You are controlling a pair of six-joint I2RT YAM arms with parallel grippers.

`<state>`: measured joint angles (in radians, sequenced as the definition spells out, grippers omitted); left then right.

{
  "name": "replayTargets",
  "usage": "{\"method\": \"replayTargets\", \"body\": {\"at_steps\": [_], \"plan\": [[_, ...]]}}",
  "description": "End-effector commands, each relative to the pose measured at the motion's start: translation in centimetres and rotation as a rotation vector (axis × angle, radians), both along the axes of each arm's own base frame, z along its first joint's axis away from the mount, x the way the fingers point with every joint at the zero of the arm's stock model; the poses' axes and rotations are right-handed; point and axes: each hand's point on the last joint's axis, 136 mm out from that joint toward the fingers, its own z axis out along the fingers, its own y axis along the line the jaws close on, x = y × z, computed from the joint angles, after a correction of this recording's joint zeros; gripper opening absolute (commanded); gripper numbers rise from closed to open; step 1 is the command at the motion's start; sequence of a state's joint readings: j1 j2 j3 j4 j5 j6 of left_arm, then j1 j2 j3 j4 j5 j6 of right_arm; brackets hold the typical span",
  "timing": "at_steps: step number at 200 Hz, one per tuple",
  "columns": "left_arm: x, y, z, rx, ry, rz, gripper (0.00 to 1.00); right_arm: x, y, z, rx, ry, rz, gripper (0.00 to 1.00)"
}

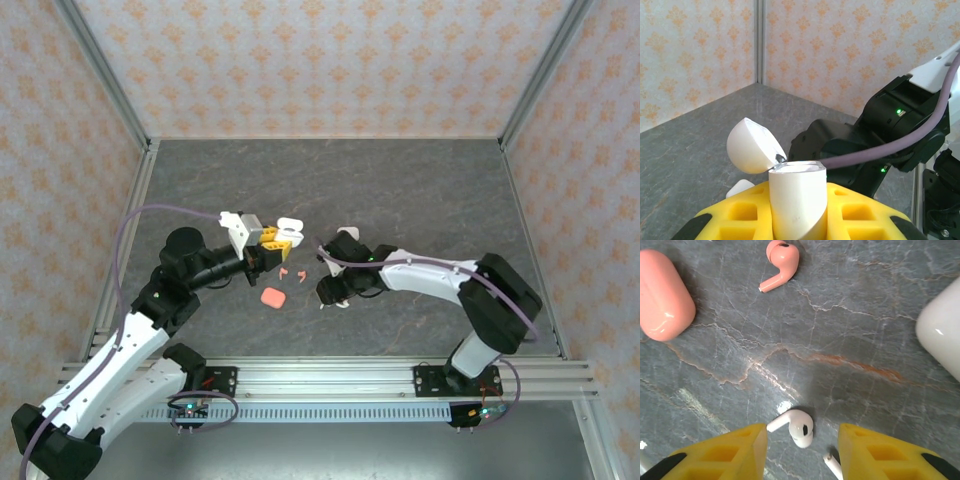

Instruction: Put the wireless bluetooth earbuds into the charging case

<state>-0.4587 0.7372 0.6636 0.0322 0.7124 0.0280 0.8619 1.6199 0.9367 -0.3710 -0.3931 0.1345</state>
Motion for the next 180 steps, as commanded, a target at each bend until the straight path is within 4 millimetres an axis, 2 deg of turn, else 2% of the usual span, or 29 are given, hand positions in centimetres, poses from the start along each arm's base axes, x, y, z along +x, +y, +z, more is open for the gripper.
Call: {"method": "replayTargets", "body": {"at_steps": [1,134,162,180], "plan": [[-0.1,0.2,-0.4,0.018,-0.007,0.015,0.00,0.2,0.2,-0.4,-0.050,-0.013,0.001,0.42],[0.0,0.3,-0.5,0.026,-0.002,0.023,0.00,-0.9,0.5,-3.2,-0.087,0.065,0.028,0.32],[0.0,0.3,-0.5,0.028,-0.001,0.025,0.00,-0.9,0.7,-3.1,-0.079,0.066,0.031,0.25],[0.0,0.4,-0.5,0.029,-0.001,0.027,0.00,-0.7,0.6,-2.3,-0.072,0.043,0.029,0.21]]}}
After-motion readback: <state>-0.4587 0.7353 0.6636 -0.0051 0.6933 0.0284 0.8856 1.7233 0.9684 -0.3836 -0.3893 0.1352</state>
